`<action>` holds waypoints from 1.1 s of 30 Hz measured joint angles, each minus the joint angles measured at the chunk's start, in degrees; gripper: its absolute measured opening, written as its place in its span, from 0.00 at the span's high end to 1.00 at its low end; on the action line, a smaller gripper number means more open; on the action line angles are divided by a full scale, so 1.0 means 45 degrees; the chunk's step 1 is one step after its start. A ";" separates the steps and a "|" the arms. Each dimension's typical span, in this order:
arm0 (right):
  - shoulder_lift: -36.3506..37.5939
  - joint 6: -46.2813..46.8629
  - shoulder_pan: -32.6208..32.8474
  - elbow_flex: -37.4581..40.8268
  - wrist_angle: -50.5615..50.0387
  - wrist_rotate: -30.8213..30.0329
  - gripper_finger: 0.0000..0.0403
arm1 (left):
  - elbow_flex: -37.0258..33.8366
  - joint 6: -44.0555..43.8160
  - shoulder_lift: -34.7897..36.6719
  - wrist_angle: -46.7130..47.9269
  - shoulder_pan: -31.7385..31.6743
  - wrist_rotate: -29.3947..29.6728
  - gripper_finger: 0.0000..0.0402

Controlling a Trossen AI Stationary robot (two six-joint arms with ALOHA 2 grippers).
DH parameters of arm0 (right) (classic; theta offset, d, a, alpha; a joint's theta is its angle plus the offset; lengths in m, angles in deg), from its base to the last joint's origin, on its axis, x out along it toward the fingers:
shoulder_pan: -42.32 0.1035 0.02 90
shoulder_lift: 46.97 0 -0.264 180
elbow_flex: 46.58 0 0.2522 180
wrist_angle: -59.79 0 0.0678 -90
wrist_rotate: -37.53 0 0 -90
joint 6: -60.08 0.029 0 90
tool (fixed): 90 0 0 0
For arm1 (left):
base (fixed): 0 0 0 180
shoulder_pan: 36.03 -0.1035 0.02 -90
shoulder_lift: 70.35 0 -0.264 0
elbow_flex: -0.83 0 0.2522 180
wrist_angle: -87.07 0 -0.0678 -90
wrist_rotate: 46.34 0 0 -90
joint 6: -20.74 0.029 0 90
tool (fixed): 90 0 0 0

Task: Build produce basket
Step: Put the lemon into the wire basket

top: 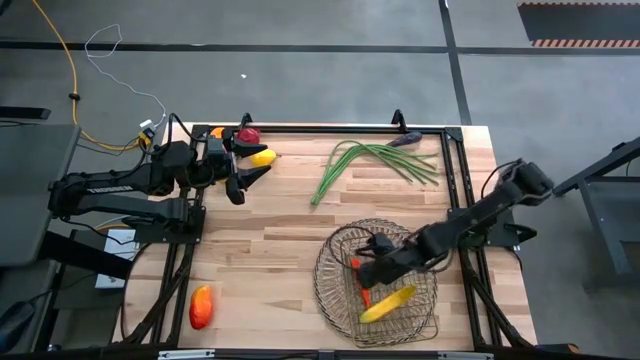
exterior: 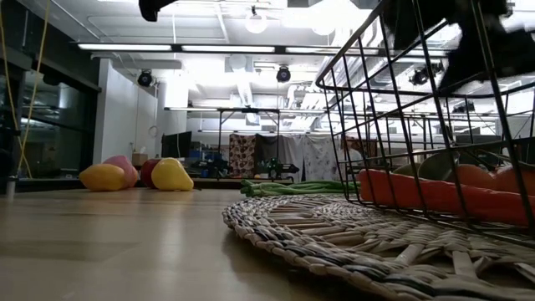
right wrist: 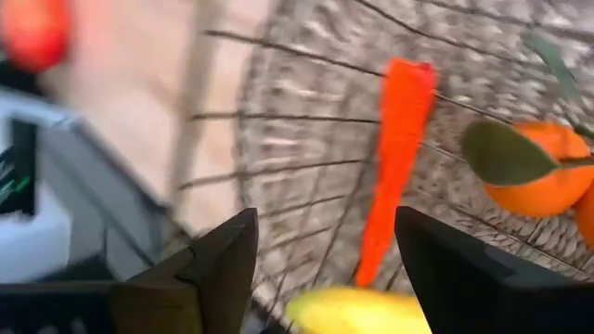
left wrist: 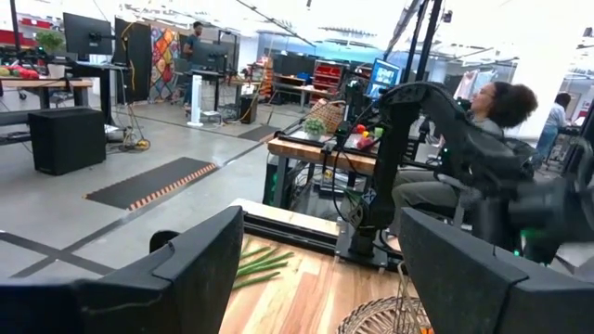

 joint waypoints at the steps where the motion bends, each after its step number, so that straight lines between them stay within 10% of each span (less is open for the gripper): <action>1: 0.0359 -0.0444 0.0000 0.0000 0.0004 0.0021 0.39 | -0.0003 0.0000 0.0003 0.0000 0.0000 -0.0003 0.32; 16: 0.4240 -0.6830 -0.2366 0.0000 -0.0109 -0.2071 0.39 | 0.0000 -0.0005 0.0000 0.0000 0.0000 -0.0027 0.32; 33: 0.5002 -1.4237 -0.6238 0.0742 -0.1772 0.2522 0.39 | 0.0000 -0.0188 0.0000 0.0039 0.0000 0.0880 0.32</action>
